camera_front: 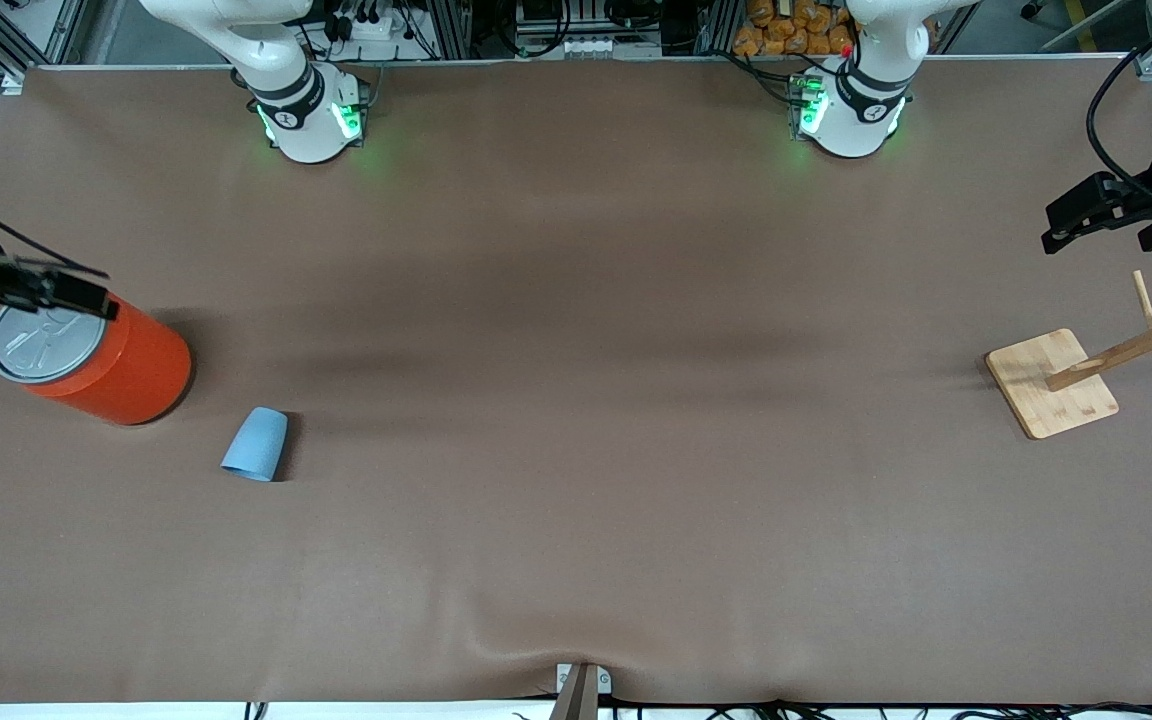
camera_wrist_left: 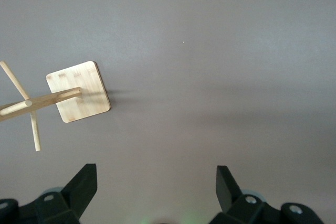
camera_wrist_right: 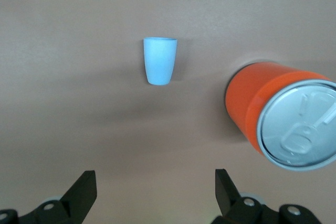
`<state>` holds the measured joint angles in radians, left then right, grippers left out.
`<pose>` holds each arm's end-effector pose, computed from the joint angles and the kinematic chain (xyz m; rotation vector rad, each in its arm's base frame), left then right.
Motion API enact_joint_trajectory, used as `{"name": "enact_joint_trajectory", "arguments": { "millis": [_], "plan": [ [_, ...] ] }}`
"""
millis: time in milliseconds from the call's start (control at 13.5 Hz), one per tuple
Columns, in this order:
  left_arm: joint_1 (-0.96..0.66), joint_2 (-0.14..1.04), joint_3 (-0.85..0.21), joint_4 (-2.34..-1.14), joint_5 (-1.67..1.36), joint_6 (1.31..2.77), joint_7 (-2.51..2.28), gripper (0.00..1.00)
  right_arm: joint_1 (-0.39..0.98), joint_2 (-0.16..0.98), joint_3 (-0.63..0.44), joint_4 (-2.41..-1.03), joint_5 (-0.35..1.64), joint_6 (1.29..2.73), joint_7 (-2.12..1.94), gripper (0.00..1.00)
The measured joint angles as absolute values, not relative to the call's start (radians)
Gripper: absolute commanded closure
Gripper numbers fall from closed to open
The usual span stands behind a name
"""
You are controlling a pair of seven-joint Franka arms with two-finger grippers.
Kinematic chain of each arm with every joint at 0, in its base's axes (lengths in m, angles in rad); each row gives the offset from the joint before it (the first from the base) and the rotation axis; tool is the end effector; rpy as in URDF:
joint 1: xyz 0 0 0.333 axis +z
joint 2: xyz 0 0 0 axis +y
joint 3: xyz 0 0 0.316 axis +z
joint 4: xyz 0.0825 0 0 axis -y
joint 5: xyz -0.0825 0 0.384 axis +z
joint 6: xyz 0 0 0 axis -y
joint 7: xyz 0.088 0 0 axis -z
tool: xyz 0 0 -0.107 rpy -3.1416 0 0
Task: Flip cup
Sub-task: 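Move the right gripper down toward the blue cup lying on its side, then close the right gripper on the blue cup's base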
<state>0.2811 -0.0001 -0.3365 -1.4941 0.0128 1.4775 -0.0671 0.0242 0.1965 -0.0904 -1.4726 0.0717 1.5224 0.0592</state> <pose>0.5445 -0.0287 0.6523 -3.1277 -0.0200 0.0245 0.6036 -0.0271 0.5531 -3.0727 0.1950 0.2247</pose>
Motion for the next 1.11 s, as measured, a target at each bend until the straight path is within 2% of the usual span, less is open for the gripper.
{"name": "enact_joint_trajectory", "arguments": {
  "millis": [519, 1111],
  "plan": [
    [0.282, 0.007, -0.336, -1.494, 0.013, 1.476, -0.067, 0.0, 0.088, 0.337, -0.089, -1.56, 0.078, 1.788, 0.065, 0.0],
    [0.284, 0.008, -0.333, -1.487, 0.002, 1.476, -0.067, 0.0, 0.087, 0.51, -0.1, -1.617, 0.143, 1.917, 0.066, 0.0]
  ]
}}
